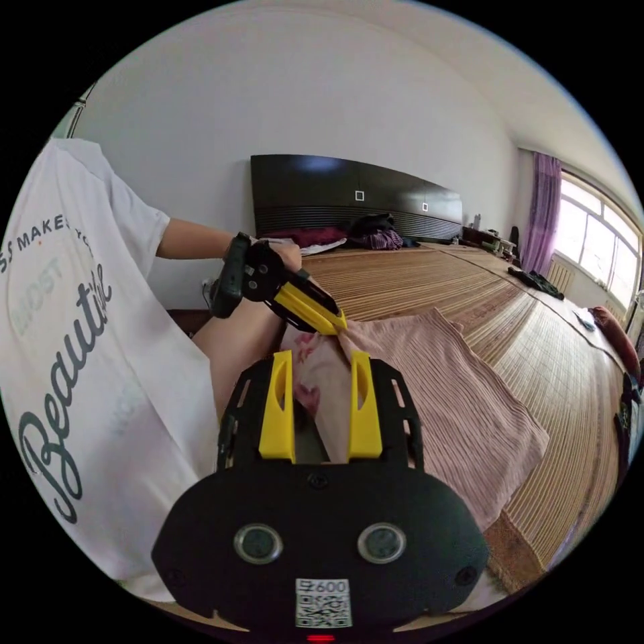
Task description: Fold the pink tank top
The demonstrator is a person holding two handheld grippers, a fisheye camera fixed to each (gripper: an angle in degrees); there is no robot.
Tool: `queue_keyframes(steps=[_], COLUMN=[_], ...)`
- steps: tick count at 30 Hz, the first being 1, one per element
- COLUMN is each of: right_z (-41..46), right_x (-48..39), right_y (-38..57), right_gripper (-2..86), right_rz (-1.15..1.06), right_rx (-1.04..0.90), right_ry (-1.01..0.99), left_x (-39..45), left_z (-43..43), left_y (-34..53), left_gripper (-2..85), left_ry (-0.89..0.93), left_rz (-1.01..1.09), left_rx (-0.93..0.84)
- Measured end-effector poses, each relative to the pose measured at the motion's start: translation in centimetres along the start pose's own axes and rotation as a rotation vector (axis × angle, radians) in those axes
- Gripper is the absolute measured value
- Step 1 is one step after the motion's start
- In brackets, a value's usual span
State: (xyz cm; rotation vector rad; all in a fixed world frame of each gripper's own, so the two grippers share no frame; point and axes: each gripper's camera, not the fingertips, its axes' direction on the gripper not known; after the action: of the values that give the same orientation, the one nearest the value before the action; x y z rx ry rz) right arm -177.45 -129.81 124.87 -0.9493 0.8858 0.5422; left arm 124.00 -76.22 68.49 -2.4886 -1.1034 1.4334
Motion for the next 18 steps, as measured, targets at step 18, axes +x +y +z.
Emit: queue_keyframes(steps=[18], right_z=[19.3], right_x=[-2.4], right_y=[3.3], right_gripper=[-0.2], right_rz=[-0.170], right_rx=[-0.342], right_ry=[0.511], left_x=[-6.6], left_z=[1.1], left_y=[6.6], left_gripper=[3.4], left_ry=[0.284], left_rz=[-0.350], left_rx=[0.091])
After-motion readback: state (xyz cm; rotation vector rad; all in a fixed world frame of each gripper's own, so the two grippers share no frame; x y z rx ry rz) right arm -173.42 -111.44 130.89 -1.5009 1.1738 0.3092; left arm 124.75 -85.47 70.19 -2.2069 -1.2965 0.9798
